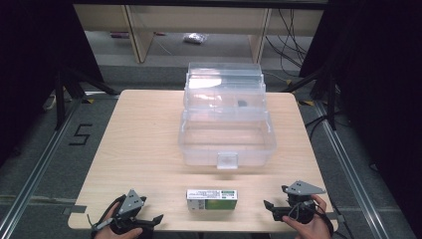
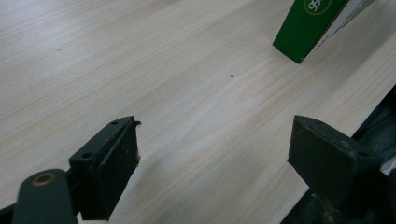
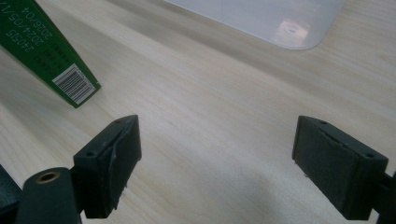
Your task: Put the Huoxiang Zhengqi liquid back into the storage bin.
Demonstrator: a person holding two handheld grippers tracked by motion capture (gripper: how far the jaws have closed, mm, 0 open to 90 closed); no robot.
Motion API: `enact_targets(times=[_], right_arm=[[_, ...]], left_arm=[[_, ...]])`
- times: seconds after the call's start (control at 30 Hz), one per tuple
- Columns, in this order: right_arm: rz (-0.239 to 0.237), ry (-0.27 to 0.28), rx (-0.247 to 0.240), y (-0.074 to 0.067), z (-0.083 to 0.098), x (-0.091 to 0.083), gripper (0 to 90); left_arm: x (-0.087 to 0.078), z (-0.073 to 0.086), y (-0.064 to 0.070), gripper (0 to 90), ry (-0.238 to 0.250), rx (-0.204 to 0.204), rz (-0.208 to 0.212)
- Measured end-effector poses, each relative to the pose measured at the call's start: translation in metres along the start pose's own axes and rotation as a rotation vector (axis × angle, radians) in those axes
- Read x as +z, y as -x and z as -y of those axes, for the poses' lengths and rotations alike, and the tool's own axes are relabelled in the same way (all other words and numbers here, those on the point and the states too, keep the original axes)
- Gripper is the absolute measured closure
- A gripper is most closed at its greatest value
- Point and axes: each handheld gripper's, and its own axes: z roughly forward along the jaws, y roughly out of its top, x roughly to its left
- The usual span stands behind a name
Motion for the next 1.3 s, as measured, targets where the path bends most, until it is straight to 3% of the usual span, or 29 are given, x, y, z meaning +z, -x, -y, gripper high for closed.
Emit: enact_targets(times=[0.07, 0.13, 0.17, 0.4, 0.47, 0.5, 0.63, 0.67, 0.7, 0.77, 0.9, 0.93, 0.97, 1.03, 1.27, 1.3], right_arm=[[-0.006, -0.003, -0.014, 0.000, -0.001, 0.001, 16.6], [-0.006, -0.021, 0.013, -0.005, -0.001, 0.001, 17.2], [-0.005, -0.020, -0.043, -0.003, -0.001, 0.004, 17.2], [-0.006, -0.045, -0.057, -0.007, -0.003, 0.004, 19.4], [-0.003, -0.032, -0.086, -0.006, -0.005, 0.005, 21.2], [0.002, -0.031, -0.123, -0.005, -0.006, 0.006, 21.3], [-0.003, -0.036, -0.126, -0.009, -0.010, 0.006, 21.7], [-0.010, -0.037, -0.144, -0.008, -0.012, 0.007, 23.1], [-0.026, -0.062, -0.112, -0.010, -0.013, 0.006, 24.5], [-0.030, -0.053, -0.138, -0.008, -0.015, 0.007, 24.4], [-0.030, -0.091, -0.088, -0.011, -0.019, 0.006, 23.6], [-0.027, -0.081, -0.114, -0.009, -0.020, 0.006, 23.1], [-0.030, -0.088, -0.094, -0.011, -0.021, 0.006, 22.7], [-0.026, -0.085, -0.119, -0.008, -0.023, 0.006, 21.9], [-0.042, -0.095, -0.119, -0.011, -0.033, -0.003, 22.6], [-0.049, -0.105, -0.152, -0.010, -0.035, -0.004, 22.0]], left_arm=[[0.000, 0.000, 0.000, 15.5, -0.003, 0.002, 0.000], [0.000, 0.000, 0.000, 15.4, -0.002, 0.001, 0.000], [0.000, 0.000, 0.000, 15.5, -0.002, 0.002, 0.000], [0.002, 0.000, 0.000, 15.5, 0.003, -0.003, -0.004], [0.002, 0.000, 0.000, 15.5, 0.008, -0.009, -0.006], [0.002, 0.000, 0.000, 15.5, 0.004, -0.006, -0.005], [0.001, 0.000, -0.001, 15.5, -0.006, 0.002, 0.003], [0.002, 0.000, 0.002, 15.4, 0.023, -0.024, 0.000], [0.002, 0.000, 0.002, 15.5, 0.025, -0.027, 0.000], [0.003, 0.001, 0.001, 15.5, 0.029, -0.029, 0.003], [0.003, 0.000, 0.001, 15.5, 0.025, -0.026, 0.005], [0.003, 0.000, 0.001, 15.5, 0.019, -0.026, 0.002], [0.003, 0.000, 0.001, 15.5, 0.020, -0.030, -0.001], [0.003, 0.001, 0.001, 15.5, 0.020, -0.030, 0.000], [0.003, 0.001, 0.001, 15.5, 0.019, -0.034, -0.001], [0.001, 0.000, -0.001, 15.5, -0.006, -0.003, -0.002]])
